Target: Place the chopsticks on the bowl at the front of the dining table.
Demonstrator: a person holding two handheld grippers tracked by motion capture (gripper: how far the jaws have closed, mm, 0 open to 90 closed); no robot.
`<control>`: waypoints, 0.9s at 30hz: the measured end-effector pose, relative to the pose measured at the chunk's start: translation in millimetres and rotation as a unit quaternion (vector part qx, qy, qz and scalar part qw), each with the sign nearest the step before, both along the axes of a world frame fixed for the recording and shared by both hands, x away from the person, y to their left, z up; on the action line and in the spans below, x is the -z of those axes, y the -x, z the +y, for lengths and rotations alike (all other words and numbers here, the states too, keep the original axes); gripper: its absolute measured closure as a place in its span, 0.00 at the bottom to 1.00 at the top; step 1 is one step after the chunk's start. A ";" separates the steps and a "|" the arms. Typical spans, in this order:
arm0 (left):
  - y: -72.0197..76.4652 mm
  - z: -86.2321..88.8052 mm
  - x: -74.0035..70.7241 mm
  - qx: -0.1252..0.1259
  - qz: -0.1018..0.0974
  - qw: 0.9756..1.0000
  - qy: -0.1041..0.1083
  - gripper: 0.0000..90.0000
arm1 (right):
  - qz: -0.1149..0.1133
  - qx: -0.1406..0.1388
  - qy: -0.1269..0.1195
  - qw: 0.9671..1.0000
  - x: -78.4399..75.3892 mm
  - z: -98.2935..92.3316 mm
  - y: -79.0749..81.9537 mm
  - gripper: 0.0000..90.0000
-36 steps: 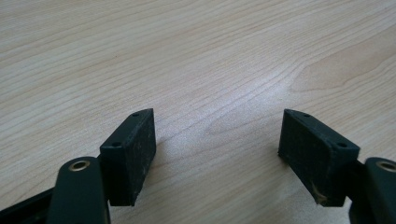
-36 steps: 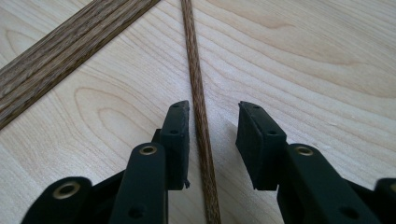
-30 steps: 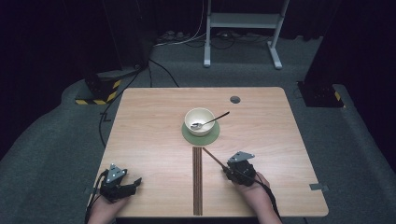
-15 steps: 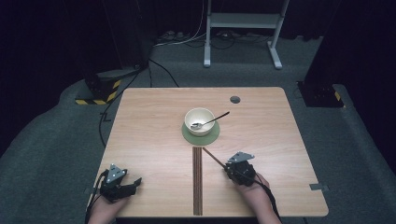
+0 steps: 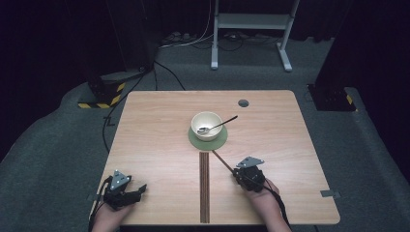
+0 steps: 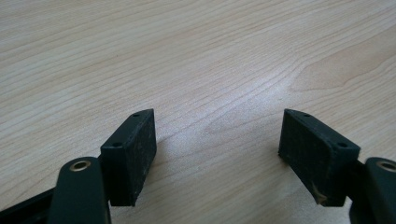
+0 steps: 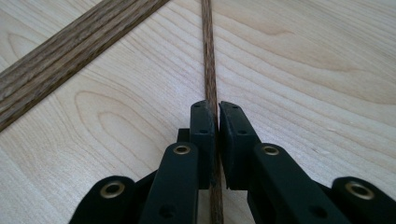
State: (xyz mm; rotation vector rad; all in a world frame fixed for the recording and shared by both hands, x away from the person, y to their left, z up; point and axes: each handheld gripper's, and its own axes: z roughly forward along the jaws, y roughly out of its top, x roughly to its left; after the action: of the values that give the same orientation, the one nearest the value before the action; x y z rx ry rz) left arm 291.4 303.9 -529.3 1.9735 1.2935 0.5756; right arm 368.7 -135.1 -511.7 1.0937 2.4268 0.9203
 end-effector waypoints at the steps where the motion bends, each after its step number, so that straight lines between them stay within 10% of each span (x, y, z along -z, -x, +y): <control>1: 0.0 -0.1 0.1 -0.001 0.000 1.000 0.000 0.31 | -0.004 0.002 -0.004 1.000 -2.6 -1.5 0.3 0.94; 27: -1.3 -1.2 0.2 0.011 0.005 1.000 -0.002 0.24 | -0.040 0.003 -0.048 0.998 -28.9 -3.3 12.7 0.94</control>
State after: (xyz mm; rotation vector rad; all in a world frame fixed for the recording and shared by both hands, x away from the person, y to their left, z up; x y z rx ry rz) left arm 292.7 302.8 -529.5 1.9940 1.2757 0.5595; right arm 356.0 -138.3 -482.8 1.0752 2.3349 1.0674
